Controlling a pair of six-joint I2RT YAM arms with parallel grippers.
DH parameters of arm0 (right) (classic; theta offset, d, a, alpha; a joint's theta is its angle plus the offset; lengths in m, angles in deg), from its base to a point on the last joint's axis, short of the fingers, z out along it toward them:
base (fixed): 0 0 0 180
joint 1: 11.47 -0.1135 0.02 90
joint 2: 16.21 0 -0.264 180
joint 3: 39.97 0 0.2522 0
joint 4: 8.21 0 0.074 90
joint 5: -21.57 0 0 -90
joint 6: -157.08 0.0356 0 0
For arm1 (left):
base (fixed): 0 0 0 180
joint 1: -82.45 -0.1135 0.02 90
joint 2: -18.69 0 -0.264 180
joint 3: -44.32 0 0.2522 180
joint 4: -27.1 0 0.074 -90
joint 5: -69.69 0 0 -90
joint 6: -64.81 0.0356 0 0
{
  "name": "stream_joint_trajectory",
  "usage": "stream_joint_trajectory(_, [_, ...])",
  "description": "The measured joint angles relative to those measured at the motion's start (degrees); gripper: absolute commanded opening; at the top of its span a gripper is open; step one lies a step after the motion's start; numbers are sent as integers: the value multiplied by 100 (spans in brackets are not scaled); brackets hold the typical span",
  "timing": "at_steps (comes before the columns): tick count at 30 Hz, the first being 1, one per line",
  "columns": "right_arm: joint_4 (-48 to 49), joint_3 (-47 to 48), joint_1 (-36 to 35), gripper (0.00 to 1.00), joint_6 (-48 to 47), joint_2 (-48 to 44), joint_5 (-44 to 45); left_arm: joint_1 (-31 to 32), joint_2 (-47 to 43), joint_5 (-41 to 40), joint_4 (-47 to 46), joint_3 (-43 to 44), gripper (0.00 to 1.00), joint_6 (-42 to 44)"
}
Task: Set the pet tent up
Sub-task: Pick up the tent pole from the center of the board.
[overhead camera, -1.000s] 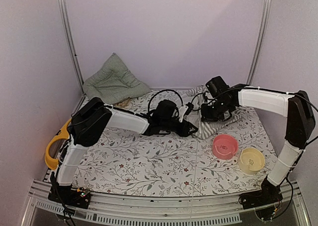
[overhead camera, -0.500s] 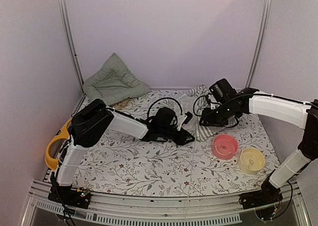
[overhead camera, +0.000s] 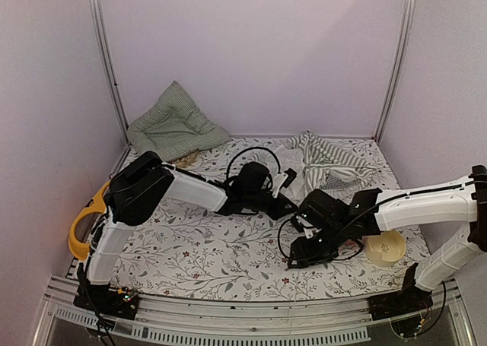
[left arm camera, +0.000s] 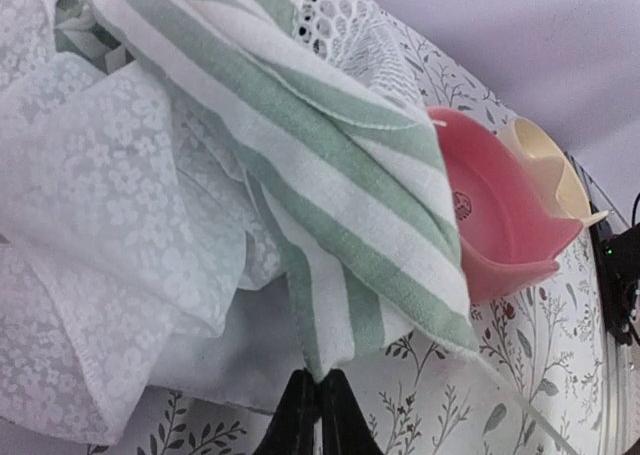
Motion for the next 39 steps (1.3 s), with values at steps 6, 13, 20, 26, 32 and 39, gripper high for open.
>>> stream_joint_trajectory(6, [490, -605, -494, 43, 566, -149, -400, 0, 0, -2, 13, 72, 0, 2])
stream_joint_trajectory(13, [896, -695, -586, 1, 839, -157, -588, 0, -2, -42, 94, 111, 0, 39])
stream_joint_trajectory(20, [597, -439, -203, 0, 852, -234, -435, -2, -234, -173, 267, -17, 11, 177])
stream_joint_trajectory(26, [356, 2, 345, 0, 509, -372, -262, -4, -892, -321, 297, -341, 38, 238])
stream_joint_trajectory(32, [293, 498, 568, 0, 181, -238, -205, -52, -1550, -479, 197, -922, 39, 153])
stream_joint_trajectory(39, [262, 802, 704, 0, -83, -28, -205, -136, -2468, -667, 81, -1952, 48, -107])
